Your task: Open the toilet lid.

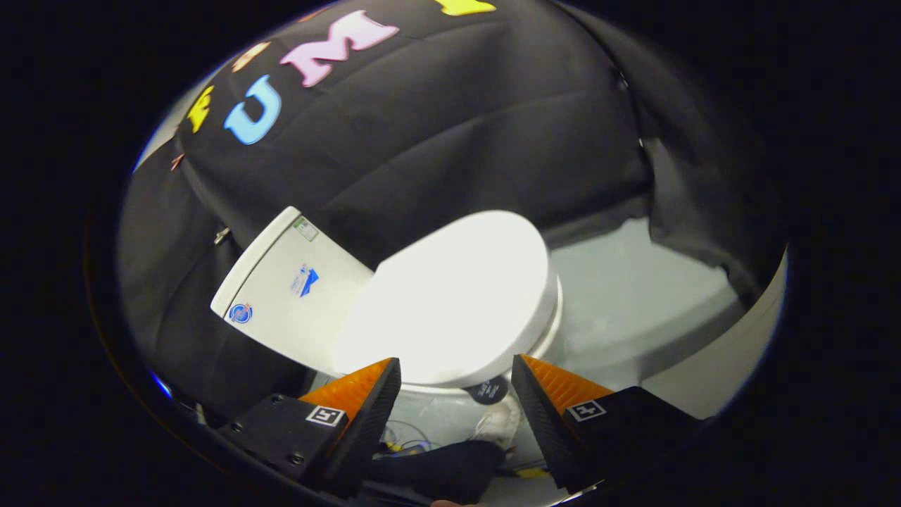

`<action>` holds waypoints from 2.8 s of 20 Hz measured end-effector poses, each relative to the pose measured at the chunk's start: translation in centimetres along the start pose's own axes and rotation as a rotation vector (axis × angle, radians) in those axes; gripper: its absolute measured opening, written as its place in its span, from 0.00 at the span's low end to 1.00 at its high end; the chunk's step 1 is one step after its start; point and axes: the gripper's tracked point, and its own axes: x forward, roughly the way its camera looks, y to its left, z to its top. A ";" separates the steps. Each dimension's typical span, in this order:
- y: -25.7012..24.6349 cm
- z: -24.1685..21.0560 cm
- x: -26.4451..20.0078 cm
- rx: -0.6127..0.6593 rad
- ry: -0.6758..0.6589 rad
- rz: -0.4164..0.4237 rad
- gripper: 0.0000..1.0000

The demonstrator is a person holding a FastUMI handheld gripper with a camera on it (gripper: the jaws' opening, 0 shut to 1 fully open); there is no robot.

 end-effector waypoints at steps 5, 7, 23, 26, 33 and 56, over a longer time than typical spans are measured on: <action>-4.3 -5.0 4.1 0.209 0.142 -0.072 0.97; -5.1 -6.1 5.3 0.246 0.163 -0.070 0.96; -4.4 -5.8 7.3 0.105 0.145 0.065 0.06; -4.1 -6.0 6.8 0.127 0.150 0.098 0.06; -2.3 -4.7 5.2 0.073 0.147 0.110 0.06; 15.0 3.5 -2.2 -0.447 -0.112 0.126 0.05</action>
